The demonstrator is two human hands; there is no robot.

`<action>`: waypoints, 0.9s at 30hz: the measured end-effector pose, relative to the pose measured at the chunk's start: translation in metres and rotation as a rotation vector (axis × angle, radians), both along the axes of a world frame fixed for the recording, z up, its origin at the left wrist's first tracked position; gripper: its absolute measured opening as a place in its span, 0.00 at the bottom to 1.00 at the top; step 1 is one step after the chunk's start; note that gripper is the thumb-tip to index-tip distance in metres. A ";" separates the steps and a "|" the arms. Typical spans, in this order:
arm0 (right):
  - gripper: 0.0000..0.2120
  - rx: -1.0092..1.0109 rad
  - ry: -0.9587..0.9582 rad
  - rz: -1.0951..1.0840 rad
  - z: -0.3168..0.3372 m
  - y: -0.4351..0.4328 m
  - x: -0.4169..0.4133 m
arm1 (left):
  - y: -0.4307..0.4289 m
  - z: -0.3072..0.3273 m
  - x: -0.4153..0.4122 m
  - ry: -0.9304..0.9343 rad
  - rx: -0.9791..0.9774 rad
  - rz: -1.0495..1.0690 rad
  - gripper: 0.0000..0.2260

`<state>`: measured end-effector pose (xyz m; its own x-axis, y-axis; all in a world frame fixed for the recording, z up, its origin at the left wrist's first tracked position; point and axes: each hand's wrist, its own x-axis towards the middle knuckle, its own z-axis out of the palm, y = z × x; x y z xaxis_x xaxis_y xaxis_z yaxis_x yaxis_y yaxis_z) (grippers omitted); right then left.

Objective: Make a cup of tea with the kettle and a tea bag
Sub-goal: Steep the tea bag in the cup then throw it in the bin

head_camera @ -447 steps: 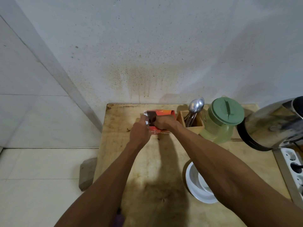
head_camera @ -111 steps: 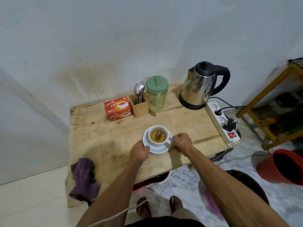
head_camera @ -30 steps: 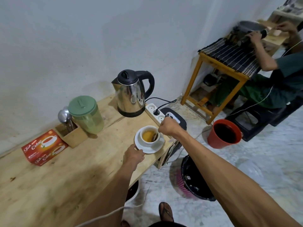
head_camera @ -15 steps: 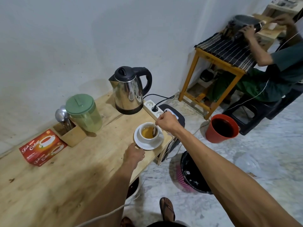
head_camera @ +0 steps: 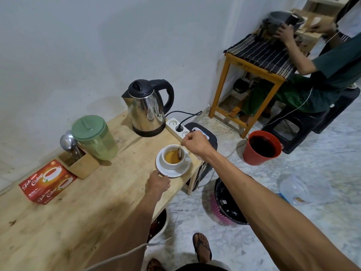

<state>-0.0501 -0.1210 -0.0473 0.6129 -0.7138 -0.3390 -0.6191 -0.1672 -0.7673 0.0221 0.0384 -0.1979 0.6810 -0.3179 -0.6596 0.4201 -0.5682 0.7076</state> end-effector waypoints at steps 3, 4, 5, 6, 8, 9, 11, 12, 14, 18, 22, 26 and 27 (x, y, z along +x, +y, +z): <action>0.08 0.010 -0.040 -0.021 0.006 -0.001 -0.007 | -0.002 0.006 -0.004 -0.003 -0.014 0.011 0.09; 0.09 0.015 -0.057 -0.034 0.007 -0.002 -0.010 | -0.003 0.009 -0.005 -0.004 -0.016 0.019 0.08; 0.09 0.023 -0.075 -0.054 0.007 -0.004 -0.013 | -0.004 0.012 -0.007 -0.007 -0.021 0.027 0.07; 0.08 0.031 -0.090 -0.075 0.007 -0.007 -0.018 | -0.007 0.014 -0.008 -0.008 -0.025 0.034 0.07; 0.07 0.042 -0.120 -0.103 0.005 -0.013 -0.025 | -0.009 0.017 -0.009 0.007 -0.049 0.056 0.06; 0.07 0.042 -0.127 -0.120 0.002 -0.018 -0.030 | -0.009 0.018 -0.010 0.013 -0.060 0.069 0.05; 0.06 0.030 -0.125 -0.165 -0.005 -0.029 -0.045 | -0.011 0.019 -0.013 0.019 -0.067 0.089 0.04; 0.06 0.024 -0.117 -0.187 -0.009 -0.034 -0.052 | -0.011 0.020 -0.014 0.018 -0.064 0.099 0.04; 0.06 0.012 -0.085 -0.221 -0.016 -0.044 -0.068 | -0.013 0.020 -0.016 0.006 -0.055 0.109 0.04; 0.08 -0.017 0.043 -0.238 -0.043 -0.069 -0.103 | -0.015 0.022 -0.016 -0.016 -0.054 0.144 0.06; 0.10 -0.025 0.214 -0.209 -0.086 -0.094 -0.144 | -0.018 0.022 -0.023 -0.073 -0.037 0.158 0.14; 0.09 -0.029 0.379 -0.178 -0.124 -0.108 -0.176 | -0.018 0.011 -0.020 -0.150 0.034 0.170 0.17; 0.08 -0.023 0.418 -0.169 -0.131 -0.108 -0.181 | -0.016 0.011 -0.018 -0.166 0.044 0.179 0.19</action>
<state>-0.2311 -0.2295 -0.1779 0.3006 -0.8024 -0.5155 -0.8954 -0.0513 -0.4423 0.0037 0.0219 -0.1873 0.8240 -0.1555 -0.5449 0.3975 -0.5268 0.7513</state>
